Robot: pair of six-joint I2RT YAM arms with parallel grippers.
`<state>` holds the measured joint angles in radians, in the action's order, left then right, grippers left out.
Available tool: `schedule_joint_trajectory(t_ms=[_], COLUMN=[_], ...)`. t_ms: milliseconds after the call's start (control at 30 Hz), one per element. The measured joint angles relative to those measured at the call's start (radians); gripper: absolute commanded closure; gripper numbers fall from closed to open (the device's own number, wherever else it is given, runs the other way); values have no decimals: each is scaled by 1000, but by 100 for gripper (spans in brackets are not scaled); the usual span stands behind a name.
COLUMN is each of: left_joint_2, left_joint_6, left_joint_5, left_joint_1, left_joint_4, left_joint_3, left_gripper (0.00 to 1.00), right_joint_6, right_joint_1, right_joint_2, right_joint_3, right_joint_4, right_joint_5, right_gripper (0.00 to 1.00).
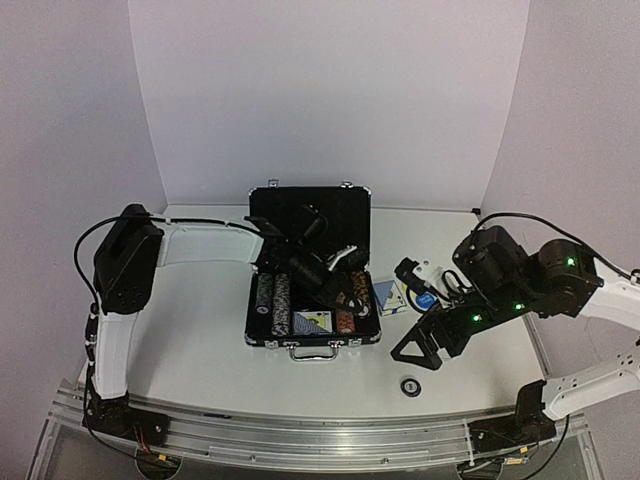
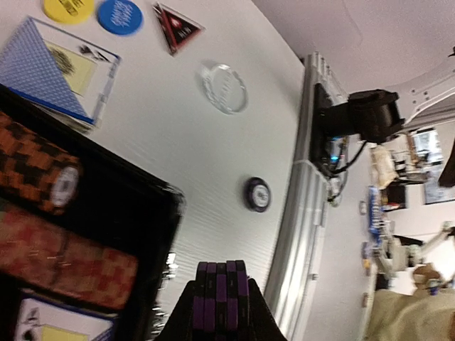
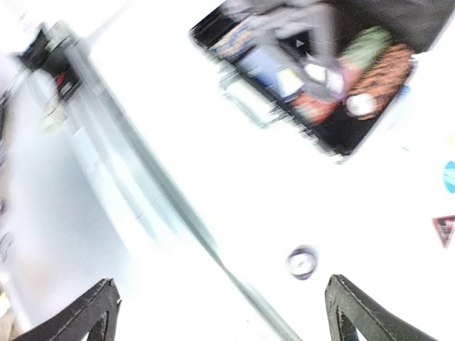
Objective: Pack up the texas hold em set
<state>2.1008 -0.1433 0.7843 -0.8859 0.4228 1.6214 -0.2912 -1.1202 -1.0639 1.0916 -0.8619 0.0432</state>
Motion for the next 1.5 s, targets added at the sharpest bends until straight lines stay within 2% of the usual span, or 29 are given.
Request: schedule_joint_trajectory(t_ms=[133,367,500,600,833,1000,1500], left_joint_2=[-108,-274,-315,-349,-386,-387,-289], left_joint_6=[295,733,910,1004,1098,1114,1104], left_joint_5=[-169,-300,-353,-378,-398,-422,-447], left_joint_1=[-2,24,66,102,183,189,241], left_joint_4=[108,270,369,420,468,450,360], left_joint_3=[49,79,45,-50,-266,-347,-373], left_gripper=[100,100,100,100,100,100,100], right_joint_6=[-68,-214,-290,-354,-480,-523,-580], right_joint_1=[0,26,88,133,159,165,169], right_joint_2=[14,-95,-186,-232,-319,-388,-471], right_joint_3=[-1,0,8,14,19,50,110], right_joint_4=[0,0,-1,0,-1,-4,-25], right_joint_5=[196,511,588,611,613,596,550], right_gripper=[2,2,3,4,6,7,8])
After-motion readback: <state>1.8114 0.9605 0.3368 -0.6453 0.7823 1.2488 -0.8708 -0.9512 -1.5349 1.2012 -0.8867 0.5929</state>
